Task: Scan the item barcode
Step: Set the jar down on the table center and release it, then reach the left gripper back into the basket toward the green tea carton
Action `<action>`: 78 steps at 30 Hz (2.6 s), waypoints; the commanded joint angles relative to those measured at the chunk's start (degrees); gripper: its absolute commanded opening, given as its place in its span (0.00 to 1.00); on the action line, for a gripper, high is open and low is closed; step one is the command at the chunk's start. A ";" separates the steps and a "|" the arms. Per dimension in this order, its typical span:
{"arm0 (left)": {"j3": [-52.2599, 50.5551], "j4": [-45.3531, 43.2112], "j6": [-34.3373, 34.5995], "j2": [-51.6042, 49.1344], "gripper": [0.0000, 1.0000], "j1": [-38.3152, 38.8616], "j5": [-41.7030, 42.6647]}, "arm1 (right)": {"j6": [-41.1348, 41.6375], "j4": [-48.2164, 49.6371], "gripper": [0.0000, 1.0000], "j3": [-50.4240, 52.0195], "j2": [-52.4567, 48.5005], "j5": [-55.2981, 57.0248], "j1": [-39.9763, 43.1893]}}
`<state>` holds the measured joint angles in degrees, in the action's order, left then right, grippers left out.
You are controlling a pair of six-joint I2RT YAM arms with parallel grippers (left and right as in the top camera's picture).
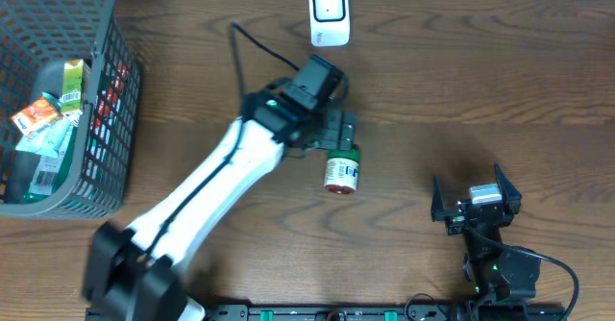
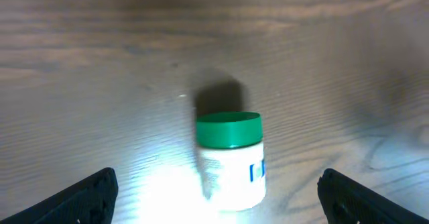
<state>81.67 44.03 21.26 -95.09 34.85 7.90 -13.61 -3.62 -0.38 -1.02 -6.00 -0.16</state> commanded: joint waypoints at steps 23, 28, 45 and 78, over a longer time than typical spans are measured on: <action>0.98 8.63 -8.66 20.39 0.96 -31.98 -15.06 | 0.74 -0.17 0.99 0.07 0.20 -0.26 0.28; 0.98 4.15 -9.25 20.39 0.96 -39.93 -15.06 | 0.74 -0.20 0.99 0.07 0.20 -0.26 0.28; 12.63 -1.99 -14.67 11.37 0.99 -63.08 -5.60 | 0.74 -0.17 0.99 0.07 0.20 -0.26 0.28; 15.32 -9.73 -29.18 -28.59 0.82 -66.77 -1.01 | 0.74 -0.17 0.99 0.07 0.20 -0.26 0.28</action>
<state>96.84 34.63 -7.40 -121.62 -31.77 6.09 -13.63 -3.62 -0.38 -1.02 -6.00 -0.16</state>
